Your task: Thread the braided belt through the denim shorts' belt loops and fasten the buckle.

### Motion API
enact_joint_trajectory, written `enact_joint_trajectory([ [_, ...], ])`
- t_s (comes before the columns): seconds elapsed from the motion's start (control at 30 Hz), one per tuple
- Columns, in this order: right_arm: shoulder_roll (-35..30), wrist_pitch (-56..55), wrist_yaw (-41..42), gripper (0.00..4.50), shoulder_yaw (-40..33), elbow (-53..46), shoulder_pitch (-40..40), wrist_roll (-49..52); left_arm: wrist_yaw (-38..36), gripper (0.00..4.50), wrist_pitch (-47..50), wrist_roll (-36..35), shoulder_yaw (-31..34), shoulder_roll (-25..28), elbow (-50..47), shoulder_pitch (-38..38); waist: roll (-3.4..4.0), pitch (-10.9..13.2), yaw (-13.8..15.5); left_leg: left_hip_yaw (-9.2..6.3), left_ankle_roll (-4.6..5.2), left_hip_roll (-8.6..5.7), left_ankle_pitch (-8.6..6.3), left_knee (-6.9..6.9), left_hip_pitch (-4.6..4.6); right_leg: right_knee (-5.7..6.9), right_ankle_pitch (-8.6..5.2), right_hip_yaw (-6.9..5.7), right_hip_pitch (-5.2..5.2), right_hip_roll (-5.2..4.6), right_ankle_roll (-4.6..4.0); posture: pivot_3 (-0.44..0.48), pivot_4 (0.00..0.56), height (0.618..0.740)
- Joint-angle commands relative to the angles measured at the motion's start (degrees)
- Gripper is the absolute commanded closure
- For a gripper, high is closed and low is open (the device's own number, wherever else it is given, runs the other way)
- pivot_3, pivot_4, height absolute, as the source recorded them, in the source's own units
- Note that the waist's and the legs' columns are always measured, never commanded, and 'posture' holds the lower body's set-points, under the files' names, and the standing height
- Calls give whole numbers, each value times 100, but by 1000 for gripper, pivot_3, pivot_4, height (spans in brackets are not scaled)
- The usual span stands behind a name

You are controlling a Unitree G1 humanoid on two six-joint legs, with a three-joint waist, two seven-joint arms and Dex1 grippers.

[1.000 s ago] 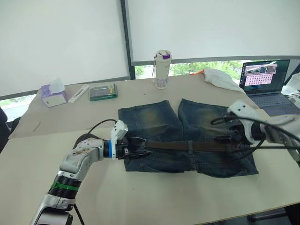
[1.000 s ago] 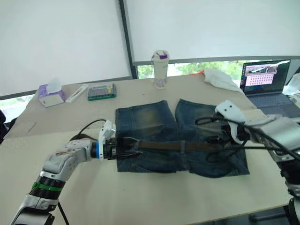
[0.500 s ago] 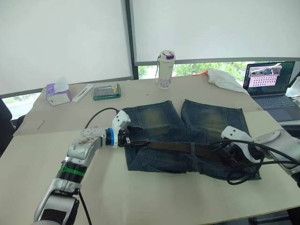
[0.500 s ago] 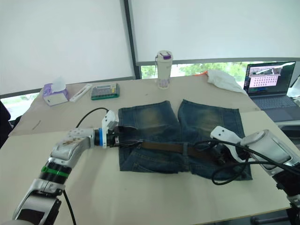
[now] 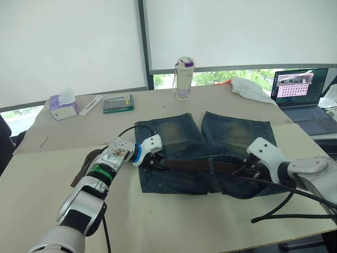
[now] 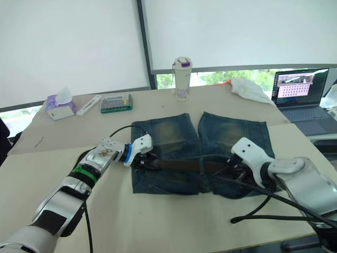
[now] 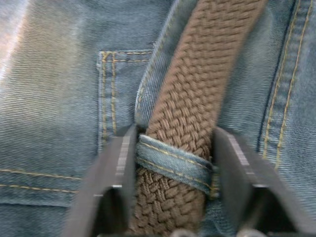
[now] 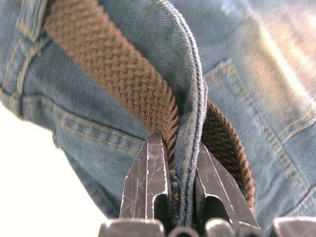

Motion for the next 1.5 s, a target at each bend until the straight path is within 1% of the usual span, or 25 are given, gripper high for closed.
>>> enact_joint_trajectory([
  [0.03, 413, -778, -664, 4488, 191, 478, -527, -514, 902, 3793, -697, 420, 204, 51, 630, -329, -4, 2, -7, 0, -1, -1, 1, 1, 2, 2, 0, 0, 0, 0, 0, 0, 150, 740],
  [0.07, 589, -1153, -828, 4488, 332, 852, -768, -706, 1243, 4128, -946, 501, 288, 92, 797, -461, -7, 4, -15, 4, -3, -5, 2, 3, 5, 9, 0, 0, -2, 0, 1, 0, 150, 740],
  [0.1, 694, -1465, -924, 4488, 458, 1154, -959, -869, 1533, 4328, -1150, 553, 372, 120, 954, -579, -19, 12, -18, 12, -4, -7, 3, 3, 12, 20, 1, 0, -3, 0, 1, 0, 150, 740],
  [0.2, 942, -2205, -1098, 4488, 642, 1962, -1443, -1194, 2264, 4365, -1687, 659, 606, 190, 1342, -880, -9, 6, -15, 22, -7, -8, 5, 2, 16, 39, 0, 4, -14, 1, 2, 0, 150, 740],
  [0.23, 1071, -2676, -1182, 4488, 717, 2391, -1725, -1343, 2676, 4365, -1975, 695, 735, 271, 1395, -991, -4, 3, -3, 22, -7, -8, 5, 2, 15, 43, 0, 3, -17, 3, 3, 0, 150, 740],
  [0.3, 1273, -3317, -1255, 4488, 807, 2986, -2102, -1516, 3106, 4365, -2383, 699, 942, 354, 1456, -1109, -10, 7, -33, 18, -7, -11, 5, 2, 2, 59, 0, -2, -32, 3, 4, 0, 150, 740],
  [0.4, 1278, -4106, -1048, 4488, 1005, 3234, -2141, -1748, 2939, 4366, -2948, 508, 1173, 446, 1094, -821, -6, 4, -22, 23, -10, -19, 9, 14, -38, 70, 6, -1, -79, 0, 10, 0, 150, 740],
  [0.47, 1188, -4291, -718, 4489, 911, 2666, -1682, -1580, 2481, 4366, -3068, 54, 1404, 538, 227, -197, 5, -9, -31, 20, -13, -15, 10, 10, -36, 72, 6, -8, -81, 0, 10, 0, 150, 740],
  [0.53, 1015, -4487, -436, 4489, 806, 2066, -1175, -1495, 2130, 4366, -2849, -344, 1581, 632, -696, 402, 23, -21, -44, 13, -15, -8, 11, 8, -35, 73, 6, -6, -80, -2, 10, 0, 150, 740],
  [0.6, 688, -4851, -107, 4489, 672, 1239, -335, -1470, 1619, 4366, -1251, -1509, 1931, 750, -2089, 1137, 26, -20, -60, 11, -15, -7, 11, 4, -43, 70, 6, -5, -87, 1, 10, 0, 150, 740],
  [0.67, 259, -5337, 280, 4489, 601, 224, 875, -1529, 1449, 4366, 454, -2646, 2451, 975, -2905, 1487, 26, -19, -48, 2, -14, -7, 11, 7, -49, 74, 6, 3, -87, 0, 10, 0, 150, 740],
  [0.73, 27, -5658, 503, 4489, 514, -375, 1750, -1554, 1419, 3326, 1241, -3016, 2714, 1144, -2980, 1363, 12, -14, -72, -15, -14, -6, 10, 16, -53, 74, 5, -4, -78, 12, 12, 0, 150, 740],
  [0.8, -42, -5866, 597, 4489, 454, -677, 2239, -1622, 1366, 2724, 1563, -3075, 2763, 1196, -2864, 1142, 5, -9, -69, -19, -21, -7, 14, 23, -42, 69, 5, -22, -71, 17, 11, 0, 150, 740],
  [0.87, -216, -6239, 726, 4489, 506, -822, 2816, -1890, 1179, 2026, 1561, -2845, 2546, 1141, -2551, 795, 4, -6, -45, -14, -20, -14, 14, 26, -13, 62, 4, -33, -33, 21, 12, 0, 150, 740],
  [0.9, -282, -6404, 793, 4489, 506, -858, 3037, -1986, 1105, 1743, 1520, -2727, 2438, 1047, -2311, 578, 0, -3, 0, -13, -12, -16, 9, 25, 20, 53, 2, -36, 8, 22, 15, 0, 150, 740],
  [0.93, -324, -6430, 854, 4489, 434, -932, 3272, -1976, 996, 1337, 1478, -2591, 2294, 934, -2042, 349, -1, -3, 24, -12, -3, -20, 2, 23, 45, 46, -3, -41, 34, 22, 21, 0, 150, 740],
  [1.0, -370, -6321, 940, 4489, 227, -1023, 3495, -1927, 789, 1337, 1236, -2344, 2093, 721, -1669, 24, -3, -5, 54, -13, 1, -30, 0, 23, 53, 38, -7, -51, 48, 21, 27, 0, 150, 740],
  [1.07, -338, -6146, 1022, 4489, -9, -1119, 3637, -1797, 678, 1337, 1297, -2360, 2121, 522, -1438, -233, -5, -4, 61, -10, 2, -37, 0, 29, 50, 41, -9, -46, 45, 16, 31, 0, 150, 740],
  [1.13, -372, -6204, 1092, 3382, -146, -1189, 3874, -1945, 617, 1301, 1468, -2451, 2268, 408, -1142, -481, -12, 0, 30, -10, 3, -38, -1, 30, 31, 54, -8, -42, 29, 14, 30, 0, 150, 740],
  [1.23, -413, -6128, 1181, 2389, -383, -1416, 4347, -2218, 500, 1301, 1280, -2269, 2291, 404, -633, -772, -17, 3, -4, -11, 3, -31, -1, 21, 29, 57, -8, -39, 23, 15, 30, 0, 150, 740],
  [1.3, -419, -6137, 1242, 1741, -559, -1530, 4611, -2367, 268, 1301, 1403, -2296, 2335, 419, -391, -946, -22, 6, -11, -10, 3, -30, -1, 16, 35, 47, -8, -36, 24, 16, 30, 0, 150, 740],
  [1.33, -390, -6153, 1256, 1741, -634, -1568, 4712, -2418, 181, 1301, 1476, -2319, 2371, 421, -303, -1022, -23, 6, -12, -8, 3, -30, -1, 16, 38, 44, -9, -34, 25, 16, 31, 0, 150, 740],
  [1.4, 32, -5528, 1226, 1741, -879, -1950, 4769, -1739, 181, 1301, 1204, -2086, 2310, 404, 63, -1189, -30, 10, -6, -4, 3, -30, -1, 17, 41, 44, -10, -30, 27, 16, 32, 0, 150, 740],
  [1.47, 529, -4676, 1085, 1741, -1105, -2292, 4522, -929, 170, 1301, 870, -1838, 2203, 363, 299, -1239, -35, 13, 11, -5, 3, -27, -1, 18, 41, 42, -10, -32, 30, 17, 32, 0, 150, 740],
  [1.5, 905, -4052, 837, 1741, -1211, -2328, 4084, -365, 101, 1301, 787, -1752, 2155, 340, 333, -1211, -32, 11, 8, -6, 3, -25, -1, 18, 40, 43, -9, -30, 30, 16, 32, 0, 150, 740],
])
